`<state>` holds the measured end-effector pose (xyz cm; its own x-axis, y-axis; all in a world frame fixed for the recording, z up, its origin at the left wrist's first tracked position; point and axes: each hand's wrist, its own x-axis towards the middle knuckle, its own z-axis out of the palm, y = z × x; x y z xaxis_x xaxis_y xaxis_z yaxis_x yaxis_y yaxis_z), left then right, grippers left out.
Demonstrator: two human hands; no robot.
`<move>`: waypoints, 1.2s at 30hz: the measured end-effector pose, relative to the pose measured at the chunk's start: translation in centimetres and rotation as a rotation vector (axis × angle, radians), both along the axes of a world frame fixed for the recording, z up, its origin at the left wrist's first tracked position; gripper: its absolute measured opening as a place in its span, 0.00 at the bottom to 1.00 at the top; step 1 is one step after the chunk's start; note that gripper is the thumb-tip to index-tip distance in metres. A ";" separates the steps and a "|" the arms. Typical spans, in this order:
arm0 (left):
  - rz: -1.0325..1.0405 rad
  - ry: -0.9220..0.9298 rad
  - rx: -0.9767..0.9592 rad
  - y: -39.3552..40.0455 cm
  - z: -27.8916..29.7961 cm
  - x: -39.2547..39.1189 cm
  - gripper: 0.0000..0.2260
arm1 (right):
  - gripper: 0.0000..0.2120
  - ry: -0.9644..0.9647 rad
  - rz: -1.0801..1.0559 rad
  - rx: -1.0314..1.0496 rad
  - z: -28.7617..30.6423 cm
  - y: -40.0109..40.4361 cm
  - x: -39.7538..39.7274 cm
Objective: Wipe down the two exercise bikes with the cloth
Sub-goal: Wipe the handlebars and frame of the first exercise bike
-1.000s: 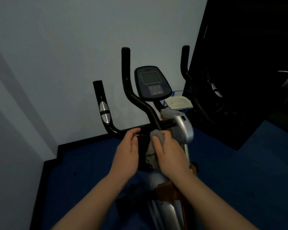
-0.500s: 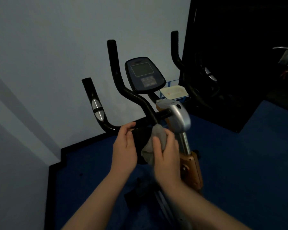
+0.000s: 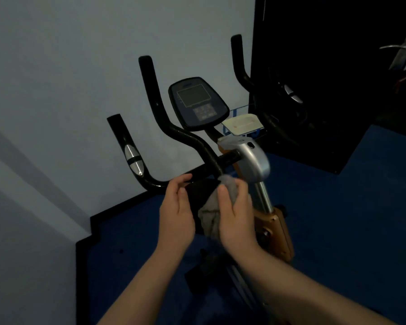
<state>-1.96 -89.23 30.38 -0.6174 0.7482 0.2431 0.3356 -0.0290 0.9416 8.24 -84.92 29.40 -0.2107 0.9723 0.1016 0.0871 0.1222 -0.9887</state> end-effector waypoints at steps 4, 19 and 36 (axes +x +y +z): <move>0.009 0.001 0.011 0.0 0.0 0.1 0.14 | 0.15 0.140 -0.031 -0.051 -0.6 -2.1 -0.7; 0.019 -0.027 0.007 0.1 0.1 0.2 0.14 | 0.11 -0.125 0.069 0.040 1.3 0.8 0.6; 0.016 -0.003 0.063 0.2 -0.3 0.2 0.14 | 0.20 -0.575 0.132 0.287 2.2 1.8 1.1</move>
<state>-1.76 -89.01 30.11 -0.6304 0.7213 0.2871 0.3335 -0.0823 0.9391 9.37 -83.12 31.64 -0.4247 0.8855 0.1884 0.5579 0.4199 -0.7159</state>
